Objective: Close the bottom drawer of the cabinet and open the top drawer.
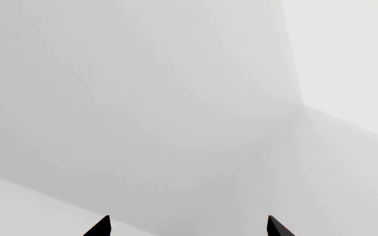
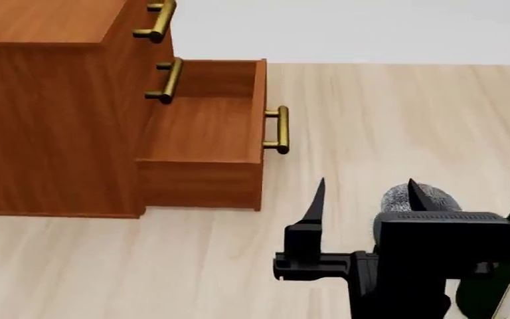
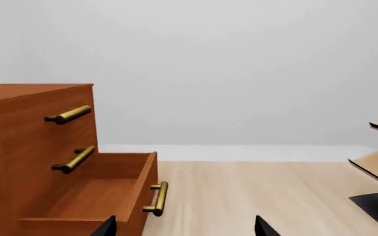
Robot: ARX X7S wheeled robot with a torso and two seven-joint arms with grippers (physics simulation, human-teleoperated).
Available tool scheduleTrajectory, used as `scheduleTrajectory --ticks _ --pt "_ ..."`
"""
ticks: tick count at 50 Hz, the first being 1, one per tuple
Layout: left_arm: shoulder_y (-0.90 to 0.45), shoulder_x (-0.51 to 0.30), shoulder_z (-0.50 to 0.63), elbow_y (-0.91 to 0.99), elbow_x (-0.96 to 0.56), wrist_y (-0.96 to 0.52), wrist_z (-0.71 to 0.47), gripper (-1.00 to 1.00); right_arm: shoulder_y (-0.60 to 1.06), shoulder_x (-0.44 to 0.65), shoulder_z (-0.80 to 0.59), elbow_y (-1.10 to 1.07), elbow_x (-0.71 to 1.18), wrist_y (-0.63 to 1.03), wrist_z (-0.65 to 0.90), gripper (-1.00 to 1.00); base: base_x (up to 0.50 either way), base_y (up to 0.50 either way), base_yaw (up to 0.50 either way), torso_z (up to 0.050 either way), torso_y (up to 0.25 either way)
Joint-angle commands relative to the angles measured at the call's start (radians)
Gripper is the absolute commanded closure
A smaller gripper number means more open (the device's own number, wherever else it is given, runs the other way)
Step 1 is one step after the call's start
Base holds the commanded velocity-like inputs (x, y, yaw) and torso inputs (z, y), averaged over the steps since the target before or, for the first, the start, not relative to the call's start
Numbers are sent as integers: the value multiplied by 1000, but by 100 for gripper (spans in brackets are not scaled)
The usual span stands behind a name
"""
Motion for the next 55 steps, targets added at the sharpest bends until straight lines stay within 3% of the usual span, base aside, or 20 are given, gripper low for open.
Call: scheduleTrajectory --ticks 1,22,55 --pt "4 -9 11 0 -1 8 -7 -100 5 -3 23 -3 43 9 -9 -100 141 383 0 0 0" --pt "12 -23 28 4 -10 17 -14 -100 28 -1 54 -7 84 28 4 -100 154 289 0 0 0" --pt "20 -42 48 3 -18 29 -29 -100 41 14 67 13 98 14 18 -100 180 98 0 0 0"
